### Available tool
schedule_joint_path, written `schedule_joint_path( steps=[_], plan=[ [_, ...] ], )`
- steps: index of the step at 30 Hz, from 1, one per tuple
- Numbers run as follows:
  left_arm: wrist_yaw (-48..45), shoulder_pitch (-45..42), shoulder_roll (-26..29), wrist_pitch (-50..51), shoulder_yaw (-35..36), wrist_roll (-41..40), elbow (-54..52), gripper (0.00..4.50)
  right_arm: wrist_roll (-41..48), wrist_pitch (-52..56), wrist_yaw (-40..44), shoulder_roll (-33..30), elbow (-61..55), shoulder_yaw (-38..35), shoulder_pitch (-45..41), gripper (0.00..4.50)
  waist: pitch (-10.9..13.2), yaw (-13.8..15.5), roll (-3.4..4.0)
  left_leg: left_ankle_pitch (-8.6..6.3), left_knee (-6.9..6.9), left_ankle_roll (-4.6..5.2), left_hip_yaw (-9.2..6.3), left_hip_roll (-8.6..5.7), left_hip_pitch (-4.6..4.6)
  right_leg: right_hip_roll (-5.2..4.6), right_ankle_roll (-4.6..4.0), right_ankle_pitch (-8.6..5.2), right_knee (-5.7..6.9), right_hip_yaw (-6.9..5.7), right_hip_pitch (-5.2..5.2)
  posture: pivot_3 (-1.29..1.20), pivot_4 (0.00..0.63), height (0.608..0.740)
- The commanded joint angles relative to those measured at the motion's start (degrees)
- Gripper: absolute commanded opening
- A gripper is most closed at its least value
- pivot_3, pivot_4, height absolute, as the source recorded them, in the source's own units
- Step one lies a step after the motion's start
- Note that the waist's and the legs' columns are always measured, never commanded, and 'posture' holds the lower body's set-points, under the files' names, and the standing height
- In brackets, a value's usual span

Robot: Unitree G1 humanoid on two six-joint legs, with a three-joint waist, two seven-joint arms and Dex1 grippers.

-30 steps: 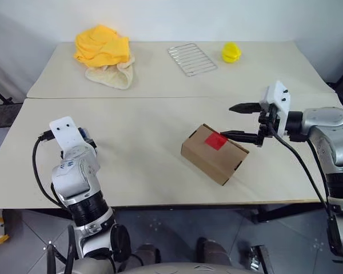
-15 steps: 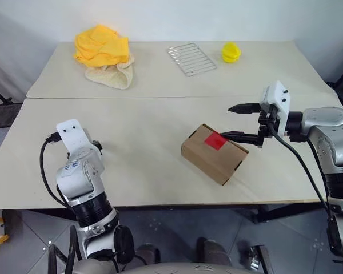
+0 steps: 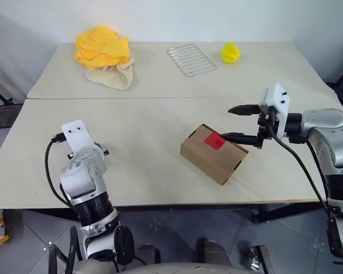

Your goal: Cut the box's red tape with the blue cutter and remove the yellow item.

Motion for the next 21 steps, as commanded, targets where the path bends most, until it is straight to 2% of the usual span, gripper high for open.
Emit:
schedule_joint_path(
  steps=[1,10,11,12,21],
  plan=[
    [0.1,0.8,-0.6,0.9,1.2,-0.2,1.7,1.9,0.1,-1.0,-0.2,-0.6,-2.0,-1.4,0.1,4.5,0.0,0.0,0.02,0.0,0.0,0.0,0.01,0.0,0.01,0.0,0.0,0.0,0.01,0.0,0.0,0.0,0.15,0.74],
    [0.1,1.4,-1.8,1.7,4.0,-0.4,0.7,1.9,-0.3,-1.4,-0.5,-0.7,-1.8,-1.5,0.0,4.5,0.0,0.0,0.04,0.0,0.01,0.0,0.04,0.0,0.03,0.0,-0.01,0.0,0.02,0.04,0.01,0.0,0.15,0.74],
    [0.0,1.6,-1.7,1.9,4.2,-0.5,0.6,1.54,-0.4,-1.4,-0.5,-0.7,-1.8,-1.5,0.0,4.5,0.0,0.0,0.04,0.0,0.01,0.0,0.04,0.0,0.03,0.0,-0.01,0.0,0.02,0.04,0.01,0.0,0.15,0.74],
    [0.0,1.9,-1.6,2.0,4.2,-0.4,0.4,1.38,-0.5,-1.5,-0.6,-0.7,-1.6,-1.5,-0.1,4.5,0.0,0.0,0.04,0.0,0.01,0.0,0.05,0.0,0.03,0.0,-0.01,0.0,0.02,0.05,0.01,0.0,0.15,0.74],
    [0.1,3.6,-0.7,2.8,5.4,0.0,-1.3,1.38,-1.0,-2.3,-0.7,-0.6,-0.8,-1.4,-0.5,4.5,0.0,-0.3,0.06,-0.01,-0.05,-0.02,0.14,0.01,0.08,0.0,-0.01,0.0,0.0,0.1,0.0,0.0,0.15,0.74]
  ],
)
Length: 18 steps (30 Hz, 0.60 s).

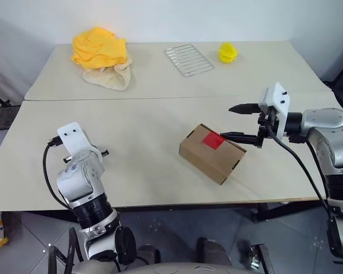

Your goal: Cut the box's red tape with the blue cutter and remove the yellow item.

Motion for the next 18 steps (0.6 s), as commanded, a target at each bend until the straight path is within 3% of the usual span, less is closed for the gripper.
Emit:
schedule_joint_path(
  steps=[1,5,12,16,18],
  plan=[
    [0.4,2.7,0.5,2.8,1.8,0.8,0.9,1.19,-0.1,-1.0,-0.2,-0.5,-0.9,-1.3,-0.6,4.5,0.0,-0.1,0.01,0.0,-0.02,0.0,0.03,0.01,0.02,0.0,0.0,0.0,0.0,0.01,0.0,0.0,0.15,0.74],
    [0.0,3.1,1.0,2.9,1.6,0.6,0.8,0.4,-0.1,-1.1,-0.2,-0.4,-1.0,-1.3,-0.5,4.5,0.0,-0.1,0.02,0.0,-0.03,-0.01,0.1,0.04,0.07,0.01,0.0,0.0,0.02,0.05,0.0,0.0,0.15,0.74],
    [-1.3,3.9,2.9,3.7,1.0,0.7,0.2,0.4,0.1,-0.8,-0.7,-0.6,-1.7,-1.6,0.1,4.5,0.0,-0.1,0.02,-0.01,-0.03,-0.01,0.16,0.06,0.1,0.03,-0.01,0.01,0.02,0.09,0.0,0.0,0.15,0.74],
    [-7.5,5.8,8.1,5.2,-2.5,-1.7,-0.2,0.4,0.6,0.0,-1.6,-1.0,-3.4,-2.5,1.1,4.5,0.0,-0.3,0.04,-0.02,-0.04,-0.04,0.18,0.12,0.12,0.08,-0.04,0.01,0.04,0.1,-0.01,0.0,0.15,0.74],
    [-14.3,8.4,12.9,5.0,-7.5,-4.8,-0.9,0.4,1.1,0.8,-2.0,-1.3,-4.8,-3.0,1.5,4.5,0.0,-0.5,0.05,-0.03,-0.04,-0.05,0.19,0.15,0.12,0.1,-0.06,0.0,0.05,0.1,-0.02,0.0,0.15,0.74]
  ],
)
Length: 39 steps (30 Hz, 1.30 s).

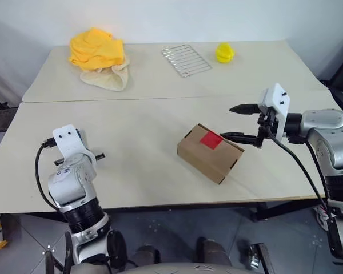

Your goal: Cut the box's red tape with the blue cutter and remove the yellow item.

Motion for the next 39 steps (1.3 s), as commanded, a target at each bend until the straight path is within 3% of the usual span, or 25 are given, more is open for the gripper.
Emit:
schedule_joint_path(
  steps=[1,5,7,10,12,15,20,26,32,39],
  plan=[
    [-10.4,5.3,6.7,1.1,-6.2,-4.7,-0.3,0.4,1.4,1.0,-0.9,-1.4,-3.9,-3.1,0.2,4.5,0.0,-0.1,0.01,0.0,0.0,-0.01,0.01,0.01,0.0,0.0,-0.01,0.0,0.01,0.01,-0.02,0.0,0.15,0.74],
    [-29.4,13.4,19.4,-6.2,-16.6,-13.3,-5.9,0.4,3.1,3.7,-2.4,-1.0,-7.7,-4.2,0.4,4.5,0.0,0.1,0.03,-0.01,0.01,-0.02,-0.07,0.0,-0.02,-0.01,-0.03,-0.01,0.0,0.02,-0.06,0.0,0.15,0.74],
    [-34.6,16.0,23.4,-10.0,-18.8,-15.1,-7.2,0.4,3.5,4.6,-3.0,-0.8,-9.1,-4.2,0.5,4.5,0.0,0.5,0.04,-0.03,0.01,-0.05,-0.13,0.05,-0.05,-0.03,-0.05,-0.02,-0.05,0.01,-0.06,0.0,0.15,0.74],
    [-53.1,23.2,33.8,-28.6,-23.0,-18.0,-10.5,0.4,5.3,9.6,-6.3,1.1,-17.0,-2.3,1.7,4.5,0.0,0.4,0.03,-0.04,0.05,-0.04,-0.45,0.07,-0.12,-0.07,-0.06,-0.01,-0.13,-0.05,-0.02,0.0,0.15,0.74],
    [-61.1,24.9,37.0,-37.7,-23.9,-20.0,-9.9,0.4,4.5,10.5,-8.9,2.5,-20.9,-0.6,2.3,4.5,0.0,0.2,0.07,-0.08,-0.02,-0.1,-0.55,0.1,-0.12,-0.06,-0.13,-0.04,-0.13,-0.04,-0.1,0.0,0.15,0.74],
    [-66.9,23.7,41.1,-44.6,-26.9,-18.7,-6.1,0.4,4.5,13.0,-10.6,4.3,-25.3,2.3,3.2,3.88,0.0,0.4,0.11,-0.09,0.01,-0.09,-0.58,0.08,-0.18,-0.02,-0.17,-0.05,-0.13,-0.12,-0.15,0.0,0.15,0.74],
    [-72.0,20.9,44.9,-52.6,-32.3,-14.9,-2.3,0.4,0.1,14.0,-13.8,6.3,-29.3,10.5,4.1,2.11,0.1,0.2,0.14,-0.13,0.0,0.03,-0.43,0.06,-0.18,0.03,-0.19,-0.05,-0.09,-0.15,-0.15,0.0,0.15,0.74],
    [-70.5,17.7,45.1,-59.4,-36.3,-7.8,1.3,0.4,-5.3,10.2,-13.2,6.9,-32.2,19.5,5.8,0.02,0.1,0.3,0.13,-0.19,0.0,0.15,0.02,0.05,-0.21,0.03,-0.19,-0.05,-0.08,-0.25,-0.2,0.0,0.15,0.74],
    [-70.1,18.2,45.1,-61.5,-37.1,-4.7,0.7,0.4,-8.1,9.3,-13.7,9.0,-33.1,24.1,6.6,0.02,0.1,0.2,0.13,-0.19,0.0,0.16,0.06,0.07,-0.22,0.03,-0.19,-0.05,-0.07,-0.28,-0.2,0.0,0.15,0.74],
    [-69.5,19.6,44.7,-62.3,-38.1,-2.8,-0.6,0.4,-14.5,4.1,-13.2,12.2,-26.3,29.3,5.6,0.02,0.1,0.3,0.14,-0.19,0.01,0.16,0.06,0.08,-0.16,0.04,-0.18,-0.05,-0.03,-0.27,-0.18,0.0,0.15,0.74]
  ],
)
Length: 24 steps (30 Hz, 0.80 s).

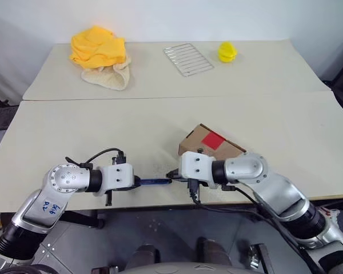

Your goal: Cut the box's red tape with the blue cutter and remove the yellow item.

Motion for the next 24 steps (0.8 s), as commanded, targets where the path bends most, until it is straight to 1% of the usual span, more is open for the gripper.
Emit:
schedule_joint_path(
  steps=[1,11,24],
  plan=[
    [0.4,1.2,0.0,-0.2,-1.2,1.8,-1.4,0.4,-2.3,-3.7,1.3,0.9,1.8,1.1,-1.1,0.02,0.0,0.0,0.0,0.0,0.0,0.0,0.0,0.0,0.0,0.0,0.0,0.0,0.0,0.0,0.0,0.0,0.15,0.74],
    [1.7,3.1,-0.7,2.6,-1.2,2.1,-4.5,0.4,-6.3,-8.8,4.3,2.9,6.0,3.5,-0.5,0.02,0.0,0.0,0.0,0.0,0.0,0.0,-0.01,0.0,0.02,0.0,0.0,0.0,0.02,0.0,0.01,0.0,0.15,0.74],
    [3.0,5.3,-0.7,3.2,-0.8,2.2,-7.0,0.4,-10.4,-16.8,6.2,5.4,13.7,3.8,-1.5,0.02,0.0,-0.2,0.0,0.0,-0.01,0.0,0.0,0.01,0.05,0.01,0.0,0.0,0.02,0.0,0.02,0.0,0.15,0.74]
  ],
)
